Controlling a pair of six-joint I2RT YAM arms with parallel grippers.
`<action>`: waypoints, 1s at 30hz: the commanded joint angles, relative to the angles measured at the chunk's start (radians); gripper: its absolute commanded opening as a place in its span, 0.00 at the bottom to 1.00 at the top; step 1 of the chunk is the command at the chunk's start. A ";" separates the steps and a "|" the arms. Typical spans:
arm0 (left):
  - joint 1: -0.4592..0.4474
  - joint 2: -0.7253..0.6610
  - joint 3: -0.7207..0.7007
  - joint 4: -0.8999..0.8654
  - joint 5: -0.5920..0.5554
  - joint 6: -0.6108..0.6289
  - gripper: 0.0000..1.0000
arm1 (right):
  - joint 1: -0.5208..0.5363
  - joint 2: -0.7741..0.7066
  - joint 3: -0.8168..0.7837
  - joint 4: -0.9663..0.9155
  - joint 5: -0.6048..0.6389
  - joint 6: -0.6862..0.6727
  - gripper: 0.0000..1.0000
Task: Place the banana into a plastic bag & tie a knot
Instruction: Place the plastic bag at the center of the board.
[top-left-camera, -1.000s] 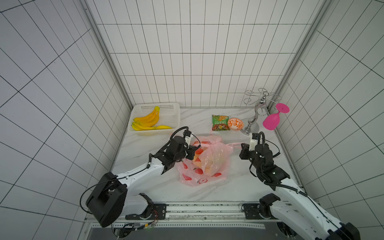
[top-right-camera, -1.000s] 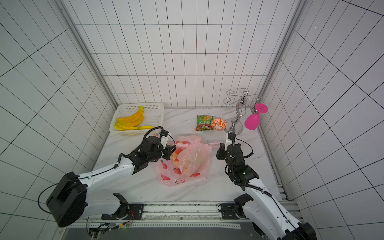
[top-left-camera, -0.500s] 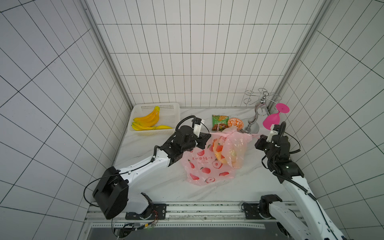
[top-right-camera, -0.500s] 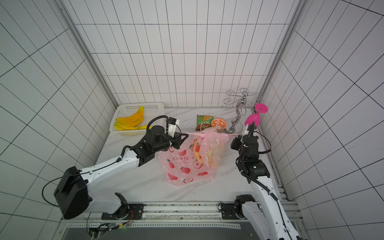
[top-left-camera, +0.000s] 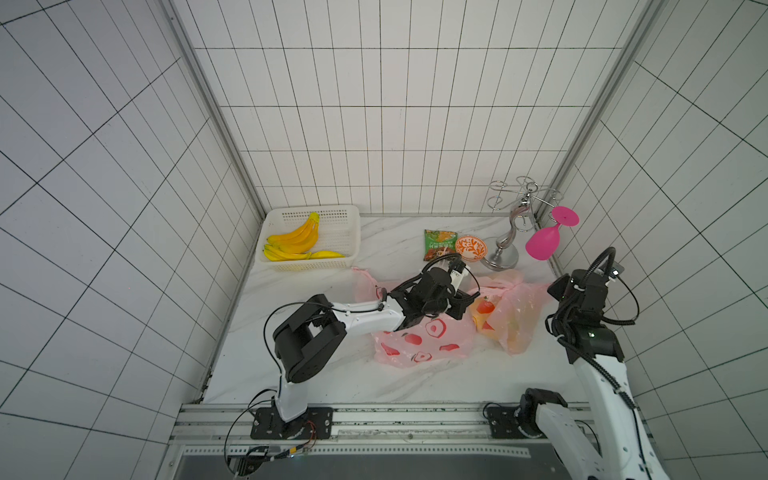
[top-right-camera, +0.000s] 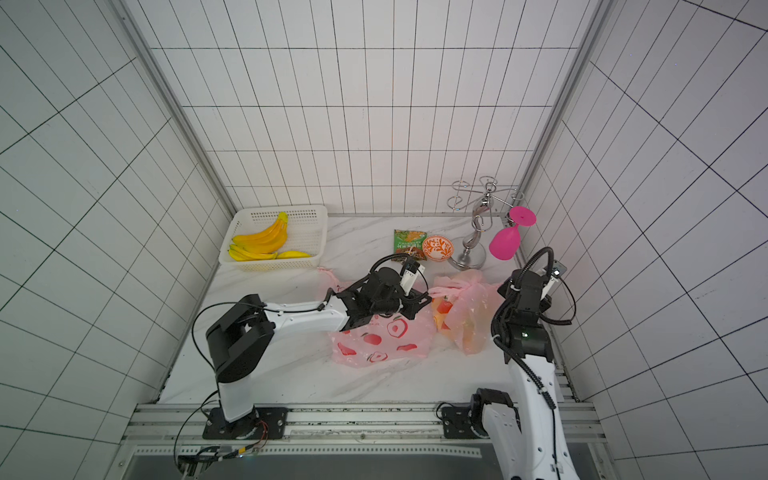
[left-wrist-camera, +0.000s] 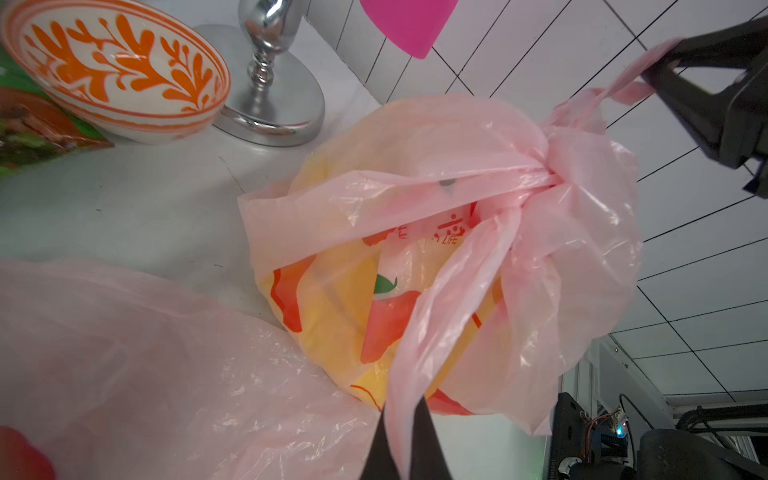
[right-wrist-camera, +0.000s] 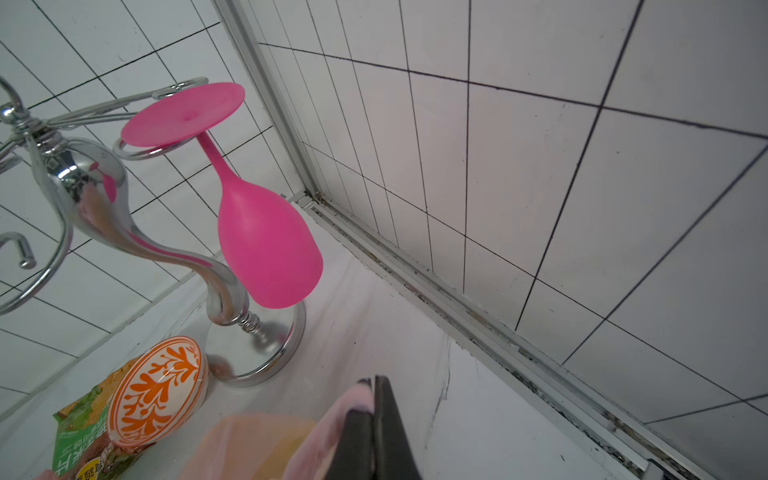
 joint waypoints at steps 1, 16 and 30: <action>0.005 -0.007 0.040 -0.027 0.001 -0.011 0.13 | -0.026 0.001 -0.049 0.007 -0.011 0.032 0.07; 0.096 -0.511 -0.104 -0.546 -0.499 -0.006 0.94 | -0.024 -0.120 0.093 -0.108 -0.084 0.058 0.99; 0.477 -0.404 -0.290 -0.634 -0.368 -0.001 0.97 | 0.162 -0.063 0.246 -0.197 -0.330 -0.077 1.00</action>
